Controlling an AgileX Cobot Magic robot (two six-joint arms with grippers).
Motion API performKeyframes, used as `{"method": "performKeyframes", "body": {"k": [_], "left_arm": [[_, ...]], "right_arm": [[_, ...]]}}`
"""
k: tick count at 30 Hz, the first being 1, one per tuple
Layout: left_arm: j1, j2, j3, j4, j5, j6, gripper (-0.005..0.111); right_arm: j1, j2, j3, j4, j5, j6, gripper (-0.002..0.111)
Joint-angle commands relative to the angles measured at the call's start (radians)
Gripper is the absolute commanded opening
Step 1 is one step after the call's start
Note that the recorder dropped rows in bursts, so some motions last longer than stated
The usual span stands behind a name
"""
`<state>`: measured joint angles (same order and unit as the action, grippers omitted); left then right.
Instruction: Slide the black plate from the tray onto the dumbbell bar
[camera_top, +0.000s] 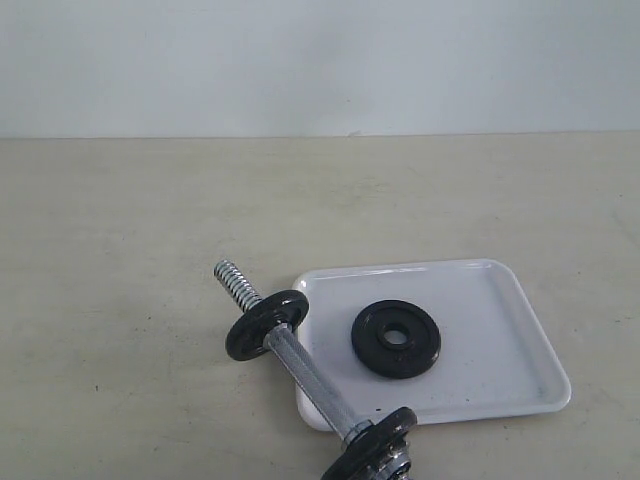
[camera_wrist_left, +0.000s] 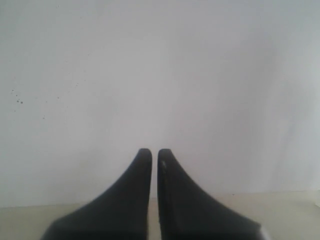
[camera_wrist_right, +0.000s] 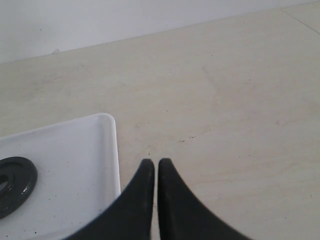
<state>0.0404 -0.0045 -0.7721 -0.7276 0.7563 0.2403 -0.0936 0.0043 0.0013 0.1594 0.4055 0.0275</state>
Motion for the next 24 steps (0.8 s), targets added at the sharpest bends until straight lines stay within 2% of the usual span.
{"method": "performKeyframes", "body": {"k": [1, 5, 9, 11, 12, 13, 14, 15, 17, 21, 24], "left_arm": [[-0.004, 0.005, -0.003, -0.047, 0.007, 0.130, 0.004], [-0.004, 0.005, -0.003, -0.047, 0.021, 0.137, 0.004], [-0.004, 0.005, 0.018, -0.047, 0.058, 0.201, 0.006], [-0.004, 0.005, 0.049, -0.033, 0.044, 0.205, 0.017], [-0.004, 0.005, 0.065, -0.011, 0.044, 0.205, 0.031], [-0.004, 0.005, 0.072, 0.006, 0.044, 0.205, 0.037], [-0.004, 0.005, 0.090, 0.022, 0.044, 0.205, 0.054], [-0.004, 0.005, 0.106, 0.029, 0.032, 0.198, 0.065], [-0.004, 0.005, 0.128, 0.029, 0.009, 0.189, 0.072], [-0.004, 0.005, 0.138, 0.029, -0.002, 0.163, 0.071], [-0.004, 0.005, 0.138, -0.008, 0.002, 0.164, 0.071]], "right_arm": [[-0.006, -0.004, -0.001, -0.006, -0.005, -0.005, 0.001], [-0.006, -0.004, -0.001, -0.011, -0.091, -0.005, 0.001], [-0.006, -0.004, -0.001, 0.180, -0.297, 0.000, 0.001], [0.002, -0.004, -0.001, 0.279, -0.394, 0.064, 0.001], [0.017, -0.004, -0.001, 0.365, -0.429, 0.158, 0.001], [0.024, -0.004, -0.001, 0.395, -0.439, 0.193, 0.001], [0.043, -0.004, -0.001, 0.434, -0.448, 0.258, 0.001], [0.057, -0.004, -0.017, 0.439, -0.436, 0.267, 0.001], [0.081, -0.004, -0.073, 0.403, -0.363, 0.178, 0.001], [0.160, -0.004, -0.252, 0.403, -0.064, -0.154, 0.001], [0.204, -0.004, -0.364, 0.408, 0.011, -0.259, 0.001]]}}
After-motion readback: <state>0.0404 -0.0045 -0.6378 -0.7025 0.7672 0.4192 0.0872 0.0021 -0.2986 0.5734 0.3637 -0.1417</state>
